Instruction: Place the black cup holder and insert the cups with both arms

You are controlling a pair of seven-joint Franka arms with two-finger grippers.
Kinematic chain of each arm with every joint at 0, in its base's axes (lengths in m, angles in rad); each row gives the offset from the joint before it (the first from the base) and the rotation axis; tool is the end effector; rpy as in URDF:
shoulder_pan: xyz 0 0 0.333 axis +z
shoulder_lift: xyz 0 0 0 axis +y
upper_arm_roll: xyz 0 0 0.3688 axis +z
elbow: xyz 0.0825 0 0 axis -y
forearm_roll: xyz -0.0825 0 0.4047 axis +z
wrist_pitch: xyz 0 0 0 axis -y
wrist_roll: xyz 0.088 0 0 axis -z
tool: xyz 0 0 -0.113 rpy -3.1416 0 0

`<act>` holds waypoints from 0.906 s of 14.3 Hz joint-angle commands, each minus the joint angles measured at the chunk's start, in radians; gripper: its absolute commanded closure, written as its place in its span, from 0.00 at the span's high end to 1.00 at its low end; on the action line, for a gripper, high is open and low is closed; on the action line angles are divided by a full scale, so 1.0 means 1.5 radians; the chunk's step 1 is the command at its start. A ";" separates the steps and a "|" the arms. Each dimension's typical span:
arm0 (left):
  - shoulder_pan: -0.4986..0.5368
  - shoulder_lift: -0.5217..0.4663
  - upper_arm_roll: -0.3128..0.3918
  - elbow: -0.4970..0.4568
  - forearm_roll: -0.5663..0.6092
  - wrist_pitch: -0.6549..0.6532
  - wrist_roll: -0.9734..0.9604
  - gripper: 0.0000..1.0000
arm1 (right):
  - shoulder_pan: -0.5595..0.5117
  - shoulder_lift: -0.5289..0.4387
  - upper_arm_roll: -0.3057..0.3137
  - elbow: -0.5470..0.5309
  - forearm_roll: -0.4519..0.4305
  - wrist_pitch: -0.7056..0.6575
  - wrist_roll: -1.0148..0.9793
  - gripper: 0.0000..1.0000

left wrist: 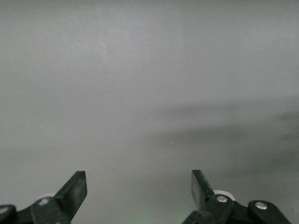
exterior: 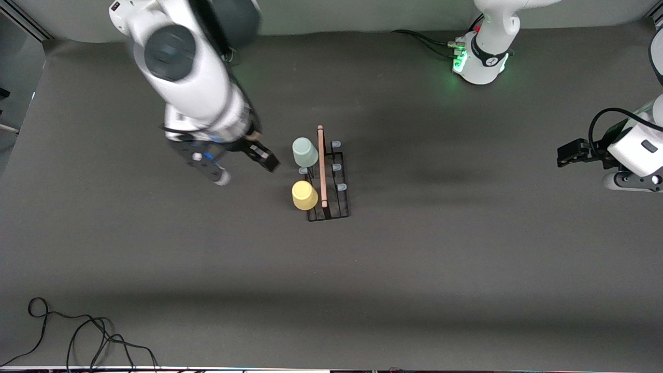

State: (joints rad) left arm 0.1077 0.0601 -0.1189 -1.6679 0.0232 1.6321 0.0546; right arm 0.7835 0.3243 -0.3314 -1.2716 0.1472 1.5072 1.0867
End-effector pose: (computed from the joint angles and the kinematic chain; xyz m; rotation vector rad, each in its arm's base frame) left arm 0.5938 -0.0022 0.5937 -3.1223 0.1069 0.1497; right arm 0.5814 0.3468 0.6174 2.9715 -0.9489 -0.1277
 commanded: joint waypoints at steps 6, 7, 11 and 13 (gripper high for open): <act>0.001 0.001 0.000 0.009 0.007 -0.012 0.009 1.00 | -0.175 -0.169 0.012 -0.165 -0.076 0.011 -0.452 1.00; 0.001 0.002 0.000 0.009 0.007 -0.012 0.009 1.00 | -0.226 -0.178 0.038 -0.173 -0.076 0.012 -0.502 1.00; 0.001 0.002 0.000 0.009 0.007 -0.012 0.009 1.00 | -0.445 -0.192 0.181 -0.183 -0.077 0.012 -0.648 1.00; 0.001 0.002 0.000 0.009 0.007 -0.013 0.009 1.00 | -0.519 -0.192 0.220 -0.182 -0.078 0.012 -0.686 1.00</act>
State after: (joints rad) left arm 0.1079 0.0603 -0.1190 -1.6677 0.0232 1.6305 0.0548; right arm 0.0939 0.0644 -0.0660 -1.5099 0.0487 1.5012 0.1193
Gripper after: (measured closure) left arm 0.000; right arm 0.000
